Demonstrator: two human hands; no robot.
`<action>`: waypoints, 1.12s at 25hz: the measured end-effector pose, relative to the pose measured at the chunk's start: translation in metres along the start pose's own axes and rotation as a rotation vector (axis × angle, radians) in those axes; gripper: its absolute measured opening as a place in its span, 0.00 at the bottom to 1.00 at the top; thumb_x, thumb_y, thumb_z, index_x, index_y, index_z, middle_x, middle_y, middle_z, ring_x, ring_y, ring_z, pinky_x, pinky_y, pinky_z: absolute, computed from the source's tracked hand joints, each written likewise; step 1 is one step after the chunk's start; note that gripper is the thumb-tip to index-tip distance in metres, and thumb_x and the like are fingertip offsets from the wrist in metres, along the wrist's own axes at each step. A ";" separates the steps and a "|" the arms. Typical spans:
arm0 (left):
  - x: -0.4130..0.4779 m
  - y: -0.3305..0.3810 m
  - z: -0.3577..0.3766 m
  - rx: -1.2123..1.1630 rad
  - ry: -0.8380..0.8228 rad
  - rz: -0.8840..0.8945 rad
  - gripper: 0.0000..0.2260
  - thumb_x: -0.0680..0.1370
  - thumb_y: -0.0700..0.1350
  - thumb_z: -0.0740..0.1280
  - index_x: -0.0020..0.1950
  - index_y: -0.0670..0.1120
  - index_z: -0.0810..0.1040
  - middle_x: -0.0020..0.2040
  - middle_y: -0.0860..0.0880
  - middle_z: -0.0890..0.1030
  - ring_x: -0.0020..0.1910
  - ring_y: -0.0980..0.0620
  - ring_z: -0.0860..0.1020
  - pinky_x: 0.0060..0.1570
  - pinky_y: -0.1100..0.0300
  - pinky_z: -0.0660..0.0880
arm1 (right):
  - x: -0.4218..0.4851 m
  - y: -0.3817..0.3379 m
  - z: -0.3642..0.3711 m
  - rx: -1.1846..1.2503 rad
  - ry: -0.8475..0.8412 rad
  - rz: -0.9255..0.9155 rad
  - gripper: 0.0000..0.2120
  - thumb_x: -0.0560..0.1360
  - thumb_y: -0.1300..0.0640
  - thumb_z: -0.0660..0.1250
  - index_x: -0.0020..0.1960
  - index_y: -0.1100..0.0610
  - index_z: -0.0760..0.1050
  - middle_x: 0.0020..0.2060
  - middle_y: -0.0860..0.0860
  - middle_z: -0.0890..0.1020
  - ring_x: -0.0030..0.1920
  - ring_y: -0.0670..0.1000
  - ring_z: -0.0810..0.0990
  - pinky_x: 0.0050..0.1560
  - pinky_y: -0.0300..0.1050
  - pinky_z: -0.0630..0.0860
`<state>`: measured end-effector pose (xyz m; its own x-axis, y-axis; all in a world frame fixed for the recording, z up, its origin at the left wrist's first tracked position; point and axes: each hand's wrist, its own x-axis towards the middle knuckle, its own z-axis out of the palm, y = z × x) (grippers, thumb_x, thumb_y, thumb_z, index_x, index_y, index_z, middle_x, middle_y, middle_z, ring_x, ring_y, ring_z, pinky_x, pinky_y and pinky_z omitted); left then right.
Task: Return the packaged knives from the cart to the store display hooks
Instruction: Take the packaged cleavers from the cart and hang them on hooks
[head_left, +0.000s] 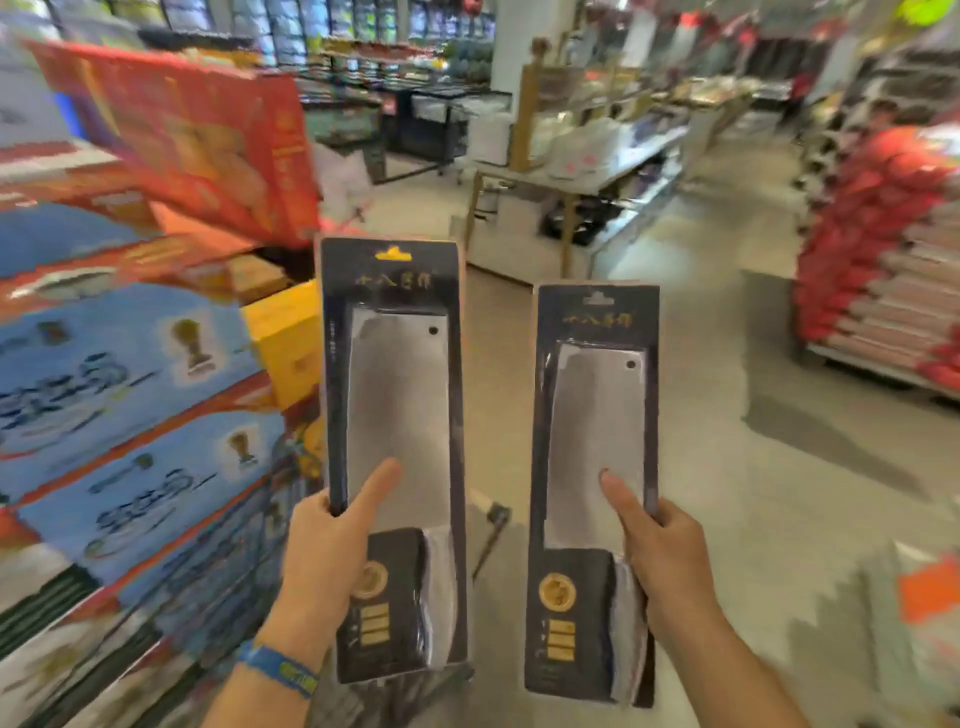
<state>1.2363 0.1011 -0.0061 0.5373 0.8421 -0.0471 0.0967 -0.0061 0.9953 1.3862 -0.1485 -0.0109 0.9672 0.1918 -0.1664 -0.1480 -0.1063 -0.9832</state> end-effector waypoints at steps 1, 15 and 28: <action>-0.007 0.002 0.027 0.016 -0.040 0.011 0.36 0.54 0.78 0.72 0.34 0.46 0.72 0.27 0.49 0.68 0.26 0.52 0.68 0.28 0.56 0.66 | 0.005 0.005 -0.029 0.022 0.023 0.002 0.29 0.56 0.29 0.77 0.43 0.51 0.86 0.38 0.46 0.88 0.37 0.44 0.86 0.34 0.39 0.80; -0.149 0.018 0.382 0.208 -0.596 -0.005 0.37 0.53 0.79 0.70 0.34 0.44 0.73 0.27 0.44 0.72 0.29 0.43 0.74 0.32 0.49 0.73 | 0.000 0.063 -0.385 0.235 0.590 0.079 0.41 0.54 0.25 0.79 0.52 0.57 0.85 0.47 0.54 0.88 0.50 0.57 0.87 0.59 0.63 0.80; -0.149 0.042 0.657 0.198 -1.239 -0.081 0.27 0.62 0.65 0.74 0.41 0.41 0.81 0.30 0.42 0.82 0.30 0.42 0.83 0.29 0.52 0.81 | 0.074 0.040 -0.493 0.138 1.166 0.106 0.19 0.70 0.37 0.76 0.47 0.51 0.85 0.43 0.52 0.88 0.46 0.56 0.88 0.51 0.60 0.84</action>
<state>1.7109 -0.3796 -0.0127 0.9381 -0.2262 -0.2622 0.2327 -0.1490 0.9611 1.5541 -0.6196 -0.0261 0.5418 -0.8272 -0.1494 -0.1910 0.0519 -0.9802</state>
